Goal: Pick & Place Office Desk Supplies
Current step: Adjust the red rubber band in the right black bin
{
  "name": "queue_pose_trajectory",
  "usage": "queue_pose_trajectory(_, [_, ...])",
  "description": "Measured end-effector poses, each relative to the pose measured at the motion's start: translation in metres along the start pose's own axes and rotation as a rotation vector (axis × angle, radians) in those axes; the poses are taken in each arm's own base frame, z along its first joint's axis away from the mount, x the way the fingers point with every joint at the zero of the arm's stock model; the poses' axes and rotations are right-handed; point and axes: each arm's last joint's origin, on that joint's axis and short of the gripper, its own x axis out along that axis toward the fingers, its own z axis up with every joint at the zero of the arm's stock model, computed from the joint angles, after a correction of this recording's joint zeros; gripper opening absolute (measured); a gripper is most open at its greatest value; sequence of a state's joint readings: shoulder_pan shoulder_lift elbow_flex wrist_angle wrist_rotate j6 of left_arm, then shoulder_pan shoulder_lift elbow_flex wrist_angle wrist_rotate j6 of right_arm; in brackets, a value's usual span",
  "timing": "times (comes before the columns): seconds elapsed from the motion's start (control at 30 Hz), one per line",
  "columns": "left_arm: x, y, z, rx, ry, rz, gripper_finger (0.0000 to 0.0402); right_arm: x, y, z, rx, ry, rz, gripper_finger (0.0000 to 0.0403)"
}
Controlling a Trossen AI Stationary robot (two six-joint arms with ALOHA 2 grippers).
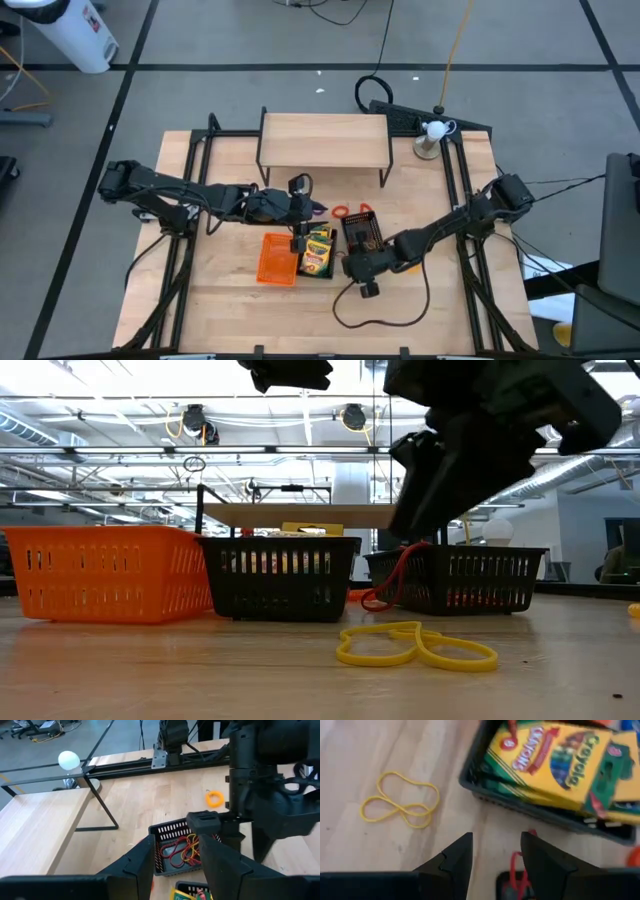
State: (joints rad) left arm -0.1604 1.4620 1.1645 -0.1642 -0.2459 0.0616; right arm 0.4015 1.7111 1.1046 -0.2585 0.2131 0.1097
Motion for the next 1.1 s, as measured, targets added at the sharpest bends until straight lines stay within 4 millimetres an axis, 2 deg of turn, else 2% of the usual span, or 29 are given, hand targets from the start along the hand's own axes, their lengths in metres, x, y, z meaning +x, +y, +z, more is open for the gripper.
queue_pose_trajectory(0.2, [0.0,0.0,0.0,0.0,0.0,0.0,0.0154,0.002,-0.01,-0.005,0.037,0.062,-0.023,0.0155])
queue_pose_trajectory(0.47, [0.0,0.0,0.0,0.001,0.001,0.0,0.0154,0.002,-0.014,-0.006,0.055,0.072,-0.031,0.015])
queue_pose_trajectory(0.6, [0.0,0.0,0.0,0.001,0.001,0.0,0.0154,0.003,-0.015,-0.006,0.058,0.072,-0.032,0.0115])
queue_pose_trajectory(0.8, [0.0,0.0,0.0,0.001,0.001,0.0,0.0154,0.003,-0.015,-0.006,0.053,0.072,-0.029,0.0016])
queue_pose_trajectory(0.97, [0.0,0.0,0.0,0.002,0.001,0.0,0.0154,0.002,-0.014,-0.006,0.05,0.067,-0.056,0.0004])
queue_pose_trajectory(1.1, [0.0,0.0,0.0,0.002,0.001,0.0,0.0154,-0.009,-0.014,-0.002,0.041,0.022,-0.112,0.0003])
